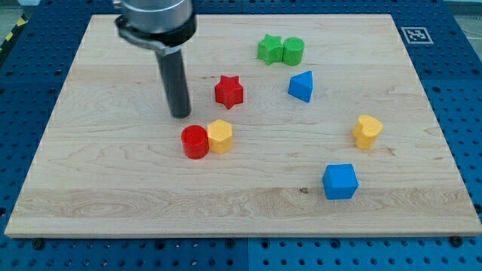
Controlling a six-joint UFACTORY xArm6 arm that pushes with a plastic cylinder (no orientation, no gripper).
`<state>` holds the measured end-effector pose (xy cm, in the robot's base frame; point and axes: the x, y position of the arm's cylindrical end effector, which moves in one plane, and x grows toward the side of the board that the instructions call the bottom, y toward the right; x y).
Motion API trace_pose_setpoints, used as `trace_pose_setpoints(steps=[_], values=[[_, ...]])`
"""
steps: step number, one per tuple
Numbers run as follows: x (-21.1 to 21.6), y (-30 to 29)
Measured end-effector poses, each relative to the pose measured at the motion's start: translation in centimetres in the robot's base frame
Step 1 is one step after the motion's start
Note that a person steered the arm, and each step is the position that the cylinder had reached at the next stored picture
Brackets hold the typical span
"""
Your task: Move both the red blocks horizontal to each other
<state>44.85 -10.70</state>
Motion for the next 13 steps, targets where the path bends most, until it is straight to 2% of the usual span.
trace_pose_setpoints(steps=[2,3,5,6,7,8,10,13], values=[[8.4,0.4],[7.7,3.0],[1.2,3.7],[0.6,3.7],[-5.7,4.7],[-9.1,5.0],[-5.2,4.9],[-7.2,9.7]])
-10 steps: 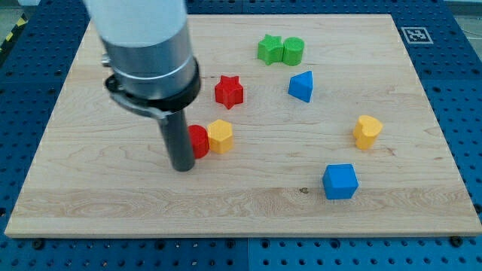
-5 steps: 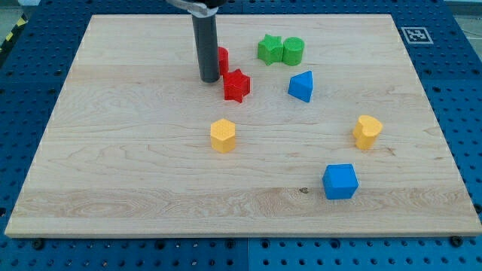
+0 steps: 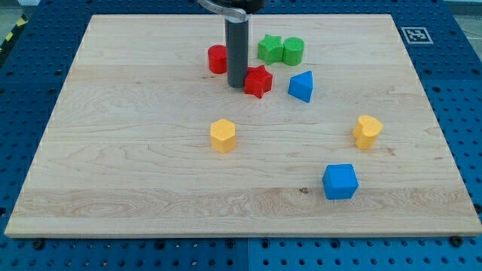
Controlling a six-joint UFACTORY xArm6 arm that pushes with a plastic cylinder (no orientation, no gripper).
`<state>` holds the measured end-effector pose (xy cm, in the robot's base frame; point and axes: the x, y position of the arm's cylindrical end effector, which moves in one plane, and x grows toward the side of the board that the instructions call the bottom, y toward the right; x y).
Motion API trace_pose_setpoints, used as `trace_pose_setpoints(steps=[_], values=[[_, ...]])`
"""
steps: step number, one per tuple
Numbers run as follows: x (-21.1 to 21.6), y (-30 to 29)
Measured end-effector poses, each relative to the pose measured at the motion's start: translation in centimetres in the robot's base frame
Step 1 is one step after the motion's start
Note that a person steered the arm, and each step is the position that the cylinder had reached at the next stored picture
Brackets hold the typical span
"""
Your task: Move both the red blocks horizontal to each other
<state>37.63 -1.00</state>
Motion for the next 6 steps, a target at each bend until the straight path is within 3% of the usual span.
trace_pose_setpoints(steps=[5,6], values=[[3.4,1.7],[1.2,3.2]])
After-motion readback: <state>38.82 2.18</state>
